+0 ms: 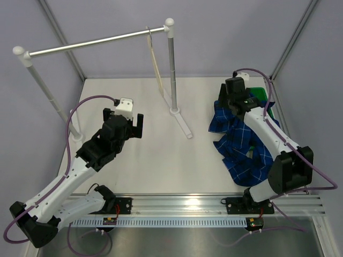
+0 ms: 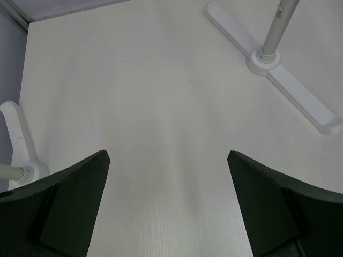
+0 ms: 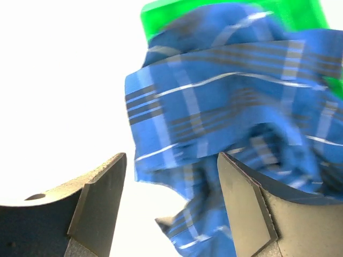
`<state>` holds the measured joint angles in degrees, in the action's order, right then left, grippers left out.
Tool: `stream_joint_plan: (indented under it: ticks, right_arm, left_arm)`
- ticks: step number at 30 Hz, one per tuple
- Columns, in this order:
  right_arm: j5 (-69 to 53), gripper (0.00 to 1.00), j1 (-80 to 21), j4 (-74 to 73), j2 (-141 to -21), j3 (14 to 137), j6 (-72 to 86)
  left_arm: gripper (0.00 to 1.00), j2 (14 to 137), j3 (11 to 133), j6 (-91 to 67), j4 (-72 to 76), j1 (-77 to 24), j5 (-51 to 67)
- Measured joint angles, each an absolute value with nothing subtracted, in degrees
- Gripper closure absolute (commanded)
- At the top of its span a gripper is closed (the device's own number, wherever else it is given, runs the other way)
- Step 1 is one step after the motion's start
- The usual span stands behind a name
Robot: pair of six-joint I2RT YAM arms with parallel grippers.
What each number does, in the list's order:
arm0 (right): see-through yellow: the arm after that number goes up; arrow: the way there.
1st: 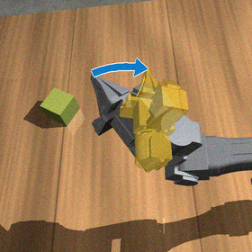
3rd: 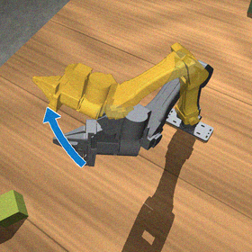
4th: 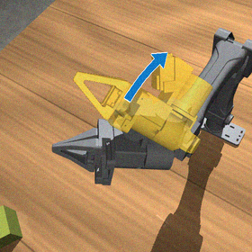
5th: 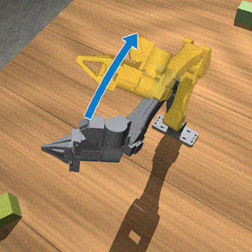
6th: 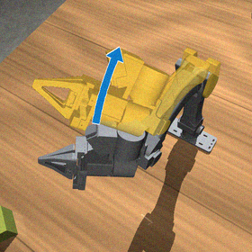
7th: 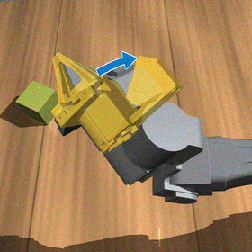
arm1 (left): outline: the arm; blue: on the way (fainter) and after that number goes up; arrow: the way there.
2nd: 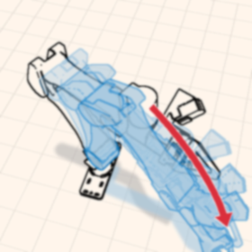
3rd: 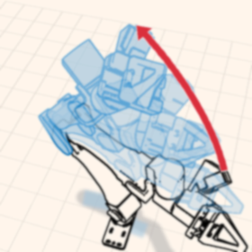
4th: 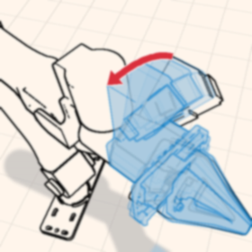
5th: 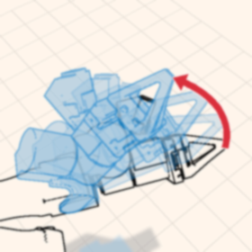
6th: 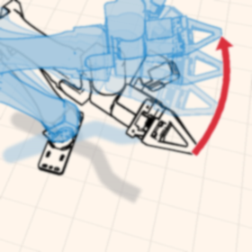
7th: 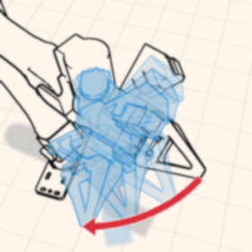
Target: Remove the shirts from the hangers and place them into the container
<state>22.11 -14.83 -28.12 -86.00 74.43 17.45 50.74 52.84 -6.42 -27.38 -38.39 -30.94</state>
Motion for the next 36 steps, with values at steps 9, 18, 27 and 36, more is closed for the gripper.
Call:
stream_joint_plan:
  ticks: [9, 18, 27, 36]
  right_arm:
    - [28.75, 0.14, -24.18, -29.36, -97.38, 79.99, 16.05]
    - [38.41, 0.12, -25.87, -36.25, -115.87, 93.36, 18.28]
    - [44.42, 0.16, -25.76, -41.95, -125.51, 99.42, 19.64]
    - [48.62, 0.33, -25.78, -46.33, -128.81, 103.68, 20.58]
  left_arm:
    - [0.01, 50.72, 52.84, -6.42, -27.42, -38.39, -30.94]
    - [0.01, 50.72, 52.84, -6.42, -27.44, -38.39, -30.94]
    - [0.01, 50.72, 52.84, -6.42, -27.44, -38.39, -30.92]
    - [0.01, 50.72, 52.84, -6.42, -27.44, -38.39, -30.89]
